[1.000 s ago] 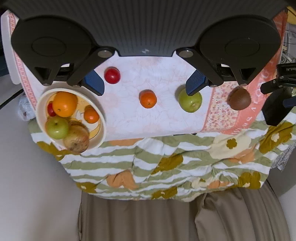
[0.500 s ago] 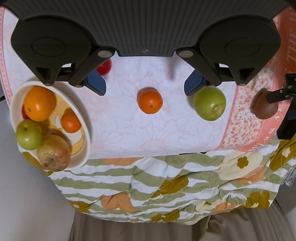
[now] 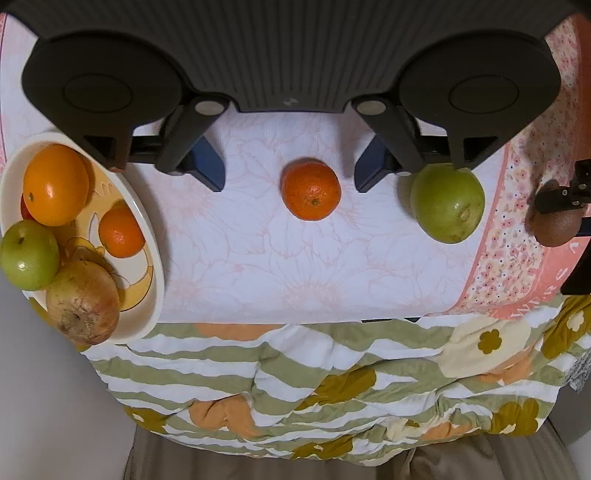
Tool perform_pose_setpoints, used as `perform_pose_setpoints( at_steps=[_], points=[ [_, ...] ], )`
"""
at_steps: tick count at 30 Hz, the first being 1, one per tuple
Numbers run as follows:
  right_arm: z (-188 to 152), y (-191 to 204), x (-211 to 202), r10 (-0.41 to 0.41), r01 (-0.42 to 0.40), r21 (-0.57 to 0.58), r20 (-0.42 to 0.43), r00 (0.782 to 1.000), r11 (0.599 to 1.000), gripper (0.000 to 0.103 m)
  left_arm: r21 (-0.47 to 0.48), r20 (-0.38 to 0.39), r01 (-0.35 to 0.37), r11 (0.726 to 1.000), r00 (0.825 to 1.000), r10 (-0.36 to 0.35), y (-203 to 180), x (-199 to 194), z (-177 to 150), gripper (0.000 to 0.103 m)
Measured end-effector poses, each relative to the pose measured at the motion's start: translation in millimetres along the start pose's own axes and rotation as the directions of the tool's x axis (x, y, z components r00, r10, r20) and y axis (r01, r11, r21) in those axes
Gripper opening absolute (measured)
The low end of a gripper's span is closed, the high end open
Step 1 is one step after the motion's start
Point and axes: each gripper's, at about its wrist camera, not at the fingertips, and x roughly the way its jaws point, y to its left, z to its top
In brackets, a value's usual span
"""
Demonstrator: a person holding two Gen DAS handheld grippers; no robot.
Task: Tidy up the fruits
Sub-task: 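Grasp the brown kiwi with the left tool while the right tool grasps a tangerine, then carry the kiwi and tangerine to the white bowl with both tools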
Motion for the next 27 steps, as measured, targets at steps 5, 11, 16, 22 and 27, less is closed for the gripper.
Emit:
perform_pose_setpoints(
  at_steps=[5, 11, 16, 22, 27],
  points=[
    [1.4, 1.8, 4.7, -0.002, 0.002, -0.013, 0.000, 1.000, 1.000, 0.082, -0.014, -0.002, -0.003, 1.000, 1.000, 0.003, -0.9, -2.2, -2.2, 0.062],
    [2.4, 8.1, 11.0, 0.016, -0.016, -0.034, -0.007, 1.000, 0.999, 0.069, -0.038, -0.003, 0.000, 0.999, 1.000, 0.000, -3.8, -7.1, -9.2, 0.061],
    [2.6, 13.3, 10.1, 0.017, -0.017, -0.058, 0.011, 1.000, 0.998, 0.051, -0.060, -0.003, 0.005, 0.998, 1.000, -0.005, -5.9, -12.4, -14.5, 0.061],
    [2.8, 15.1, 1.7, 0.019, -0.017, -0.059, 0.029, 0.999, 0.998, 0.051, -0.088, 0.015, 0.006, 0.996, 1.000, -0.005, -9.6, -26.7, -22.0, 0.061],
    [-3.2, 14.7, -17.1, 0.017, -0.014, -0.049, 0.055, 0.998, 0.999, 0.051, -0.097, 0.049, 0.009, 0.995, 0.999, -0.004, -13.9, -45.4, -27.2, 0.061]
  ],
)
